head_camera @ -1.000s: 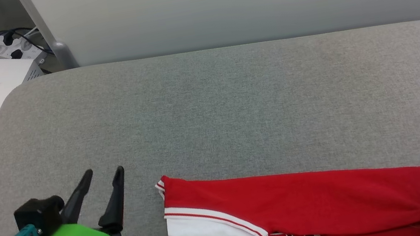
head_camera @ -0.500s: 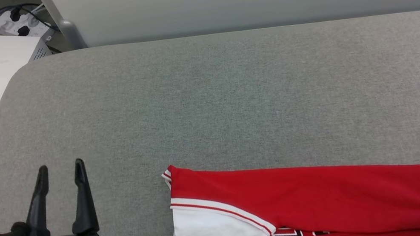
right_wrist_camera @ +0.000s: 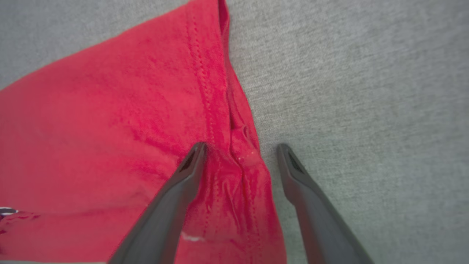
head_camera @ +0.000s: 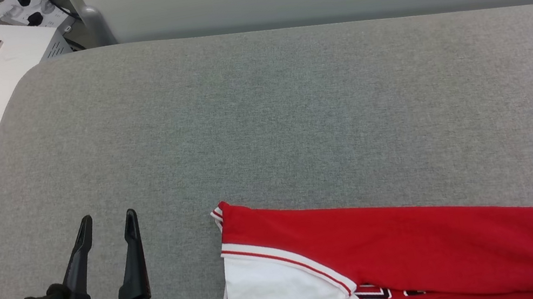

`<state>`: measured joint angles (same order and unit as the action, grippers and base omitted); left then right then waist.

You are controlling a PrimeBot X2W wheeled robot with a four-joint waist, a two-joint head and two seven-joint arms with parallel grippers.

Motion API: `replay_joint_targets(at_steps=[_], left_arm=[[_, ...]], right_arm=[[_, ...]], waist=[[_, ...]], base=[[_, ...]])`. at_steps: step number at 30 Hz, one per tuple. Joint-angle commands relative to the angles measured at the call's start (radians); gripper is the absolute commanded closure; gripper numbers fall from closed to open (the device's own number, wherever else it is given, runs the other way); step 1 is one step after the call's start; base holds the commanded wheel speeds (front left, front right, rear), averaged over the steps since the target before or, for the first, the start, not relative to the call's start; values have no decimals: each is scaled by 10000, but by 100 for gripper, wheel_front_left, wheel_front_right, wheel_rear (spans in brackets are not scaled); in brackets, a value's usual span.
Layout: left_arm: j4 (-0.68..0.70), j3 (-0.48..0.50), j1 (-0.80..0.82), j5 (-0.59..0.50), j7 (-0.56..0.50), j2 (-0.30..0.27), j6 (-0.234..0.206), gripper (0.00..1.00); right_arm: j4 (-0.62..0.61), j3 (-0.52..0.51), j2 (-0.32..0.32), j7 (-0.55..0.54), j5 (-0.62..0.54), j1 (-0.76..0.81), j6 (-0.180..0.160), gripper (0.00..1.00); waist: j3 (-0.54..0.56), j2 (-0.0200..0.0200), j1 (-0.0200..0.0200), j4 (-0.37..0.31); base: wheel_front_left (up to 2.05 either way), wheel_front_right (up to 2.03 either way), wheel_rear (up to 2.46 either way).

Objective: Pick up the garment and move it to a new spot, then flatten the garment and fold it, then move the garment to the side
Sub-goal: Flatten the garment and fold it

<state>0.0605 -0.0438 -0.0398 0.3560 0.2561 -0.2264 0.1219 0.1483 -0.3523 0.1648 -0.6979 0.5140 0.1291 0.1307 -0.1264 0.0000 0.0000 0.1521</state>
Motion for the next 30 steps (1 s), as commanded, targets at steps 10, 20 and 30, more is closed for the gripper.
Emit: replay_joint_targets(at_steps=[10, 20, 30], left_arm=[[-54, -5, 258, -4, 56, -106, 85, 0], [-196, -123, 198, -47, 57, -104, 87, 0], [-275, -186, 52, -66, 57, -88, 87, 0]], right_arm=[[729, 1858, -357, -133, 889, -235, 0, 0], [1245, 2096, 271, 522, 976, -319, 0, 100], [1393, 1310, 1074, 1753, 559, -669, 0, 100]], waist=[[-193, 0, 0, -23], [-5, 0, 0, -45], [346, 0, 0, -188]], base=[[0, 0, 0], [0, 0, 0], [0, 0, 0]])
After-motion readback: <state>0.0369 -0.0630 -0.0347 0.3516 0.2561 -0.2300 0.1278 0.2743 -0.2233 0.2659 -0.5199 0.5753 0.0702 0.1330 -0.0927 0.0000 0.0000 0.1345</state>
